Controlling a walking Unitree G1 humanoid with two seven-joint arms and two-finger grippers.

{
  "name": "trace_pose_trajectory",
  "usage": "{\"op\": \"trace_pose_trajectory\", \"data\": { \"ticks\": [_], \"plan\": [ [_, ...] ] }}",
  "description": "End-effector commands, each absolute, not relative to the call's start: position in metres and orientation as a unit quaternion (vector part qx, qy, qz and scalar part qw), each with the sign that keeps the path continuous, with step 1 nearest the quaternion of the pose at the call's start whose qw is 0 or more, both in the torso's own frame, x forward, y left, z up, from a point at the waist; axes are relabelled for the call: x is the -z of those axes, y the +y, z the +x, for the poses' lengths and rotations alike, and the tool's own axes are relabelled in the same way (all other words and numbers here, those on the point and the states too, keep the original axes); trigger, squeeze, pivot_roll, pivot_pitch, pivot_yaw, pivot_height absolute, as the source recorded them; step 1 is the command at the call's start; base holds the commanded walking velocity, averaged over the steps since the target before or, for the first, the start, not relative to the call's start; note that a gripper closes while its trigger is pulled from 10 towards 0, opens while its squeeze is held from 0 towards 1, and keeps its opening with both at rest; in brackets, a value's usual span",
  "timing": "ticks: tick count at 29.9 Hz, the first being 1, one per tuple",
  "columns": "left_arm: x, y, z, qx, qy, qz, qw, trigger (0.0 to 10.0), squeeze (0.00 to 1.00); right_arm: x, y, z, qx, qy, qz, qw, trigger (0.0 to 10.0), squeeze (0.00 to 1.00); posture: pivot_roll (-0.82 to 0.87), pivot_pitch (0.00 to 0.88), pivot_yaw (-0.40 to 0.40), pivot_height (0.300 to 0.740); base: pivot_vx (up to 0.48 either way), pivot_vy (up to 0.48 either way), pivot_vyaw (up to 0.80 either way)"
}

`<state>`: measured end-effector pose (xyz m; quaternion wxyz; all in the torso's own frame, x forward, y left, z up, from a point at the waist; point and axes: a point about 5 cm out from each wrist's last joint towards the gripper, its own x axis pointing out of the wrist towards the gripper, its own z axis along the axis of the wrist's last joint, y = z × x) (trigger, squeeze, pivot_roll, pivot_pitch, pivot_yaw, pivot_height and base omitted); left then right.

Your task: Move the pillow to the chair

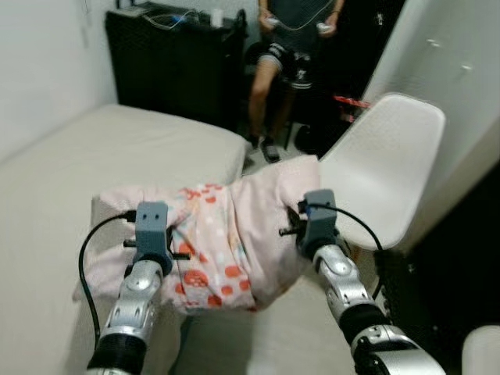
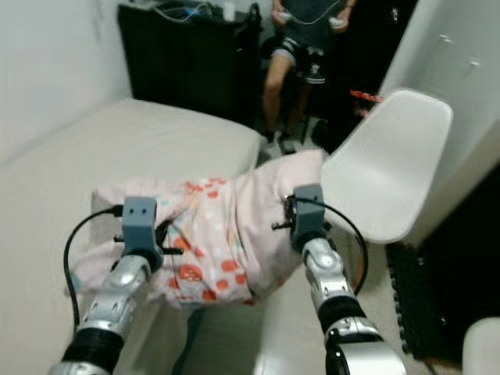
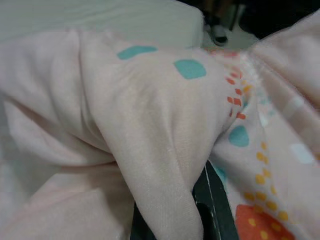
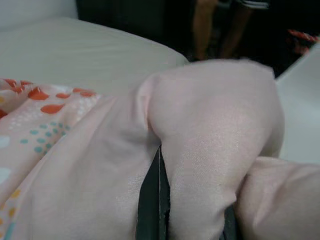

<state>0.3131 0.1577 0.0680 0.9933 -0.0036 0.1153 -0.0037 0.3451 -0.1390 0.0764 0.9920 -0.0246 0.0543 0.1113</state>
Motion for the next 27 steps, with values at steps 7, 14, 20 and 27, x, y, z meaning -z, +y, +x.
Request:
{"op": "trace_pose_trajectory", "data": {
  "ticks": [7, 14, 20, 27],
  "plan": [
    [-0.078, 0.146, 0.317, 0.039, 0.09, 0.012, 0.995, 10.0, 0.0, -0.081, -0.135, 0.346, -0.118, 0.036, -0.028, 0.992, 10.0, 0.0, 0.03, 0.0, -0.066, 0.734, 0.0, 0.0, -0.8],
    [-0.076, 0.15, 0.315, 0.061, 0.101, 0.042, 0.992, 10.0, 0.0, -0.075, -0.131, 0.343, -0.101, 0.048, -0.003, 0.994, 10.0, 0.0, 0.04, 0.0, -0.015, 0.734, 0.0, 0.0, -0.8],
    [-0.076, 0.154, 0.315, 0.071, 0.105, 0.056, 0.99, 10.0, 0.0, -0.072, -0.128, 0.341, -0.099, 0.049, -0.001, 0.994, 10.0, 0.0, 0.05, 0.0, 0.013, 0.734, 0.0, 0.0, -0.8],
    [-0.073, 0.155, 0.313, 0.078, 0.11, 0.076, 0.988, 10.0, 0.0, -0.07, -0.131, 0.34, -0.086, 0.05, 0.005, 0.995, 10.0, 0.0, 0.04, 0.0, 0.019, 0.734, 0.0, 0.0, -0.8]
  ]
}}
